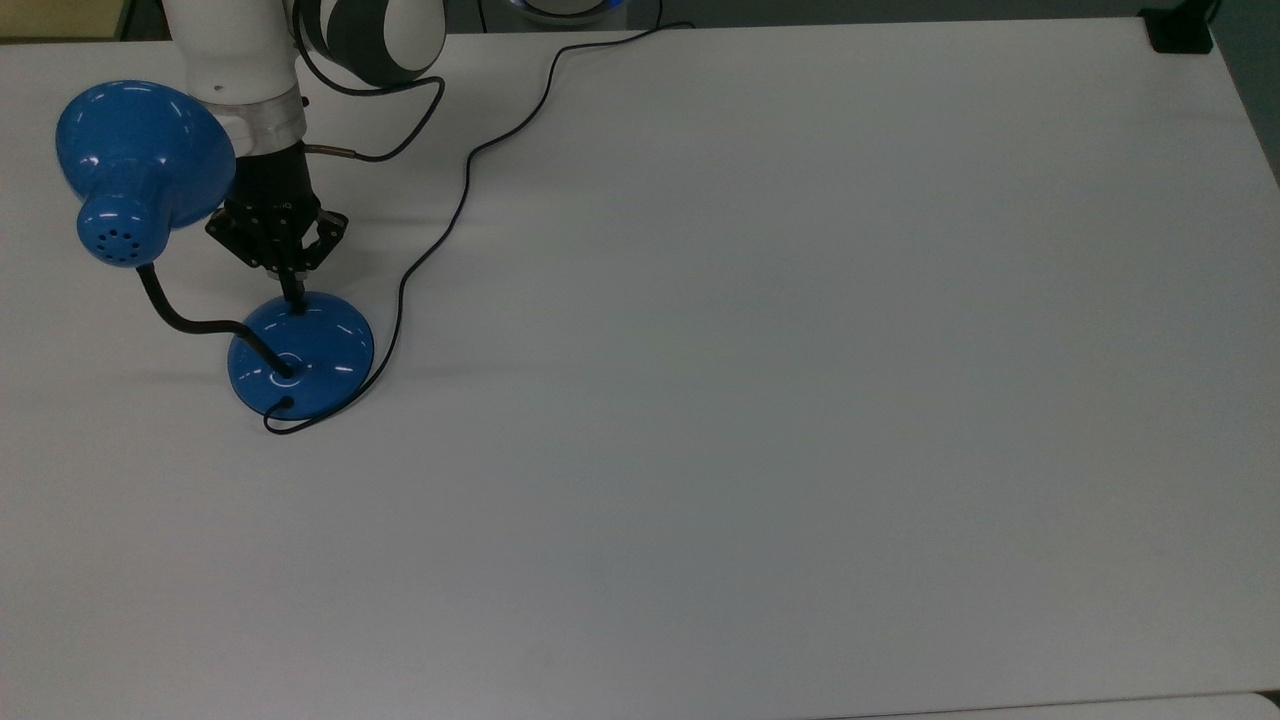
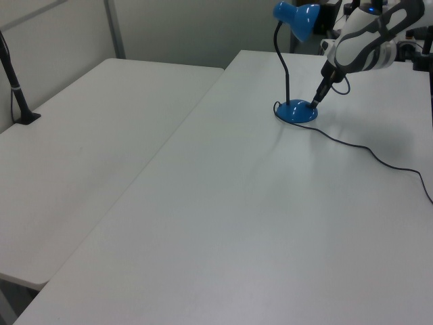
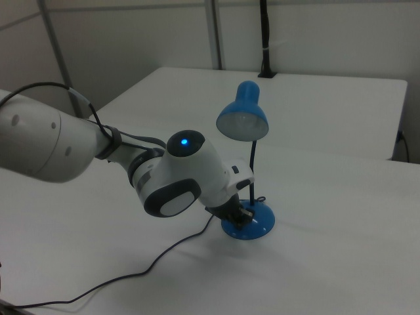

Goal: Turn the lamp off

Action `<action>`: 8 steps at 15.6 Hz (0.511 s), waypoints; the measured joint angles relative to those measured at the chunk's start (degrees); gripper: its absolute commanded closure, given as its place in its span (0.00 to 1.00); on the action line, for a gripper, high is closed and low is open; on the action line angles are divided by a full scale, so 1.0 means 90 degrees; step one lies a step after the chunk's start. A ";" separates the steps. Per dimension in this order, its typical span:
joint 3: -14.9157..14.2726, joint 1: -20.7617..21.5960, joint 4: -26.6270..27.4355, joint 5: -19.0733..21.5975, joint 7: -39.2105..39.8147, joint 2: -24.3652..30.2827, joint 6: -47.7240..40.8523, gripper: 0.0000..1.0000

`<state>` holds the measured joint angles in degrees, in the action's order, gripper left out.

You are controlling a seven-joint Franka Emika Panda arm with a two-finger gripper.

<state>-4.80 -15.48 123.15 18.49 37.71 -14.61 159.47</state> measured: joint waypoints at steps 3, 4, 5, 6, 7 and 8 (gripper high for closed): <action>0.0003 -0.0001 0.0001 0.0000 0.0027 -0.0005 0.0006 1.00; 0.0003 -0.0001 0.0001 0.0000 0.0048 -0.0005 0.0006 1.00; 0.0003 -0.0005 0.0002 0.0000 0.0089 -0.0001 -0.0021 1.00; 0.0002 -0.0020 0.0006 -0.0001 0.0188 0.0010 -0.0204 1.00; -0.0002 -0.0043 0.0004 -0.0009 0.0315 0.0023 -0.0479 1.00; -0.0006 -0.0091 -0.0001 -0.0070 0.0470 0.0060 -0.0833 1.00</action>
<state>-4.85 -16.30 123.15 17.86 41.94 -14.07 151.97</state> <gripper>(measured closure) 0.991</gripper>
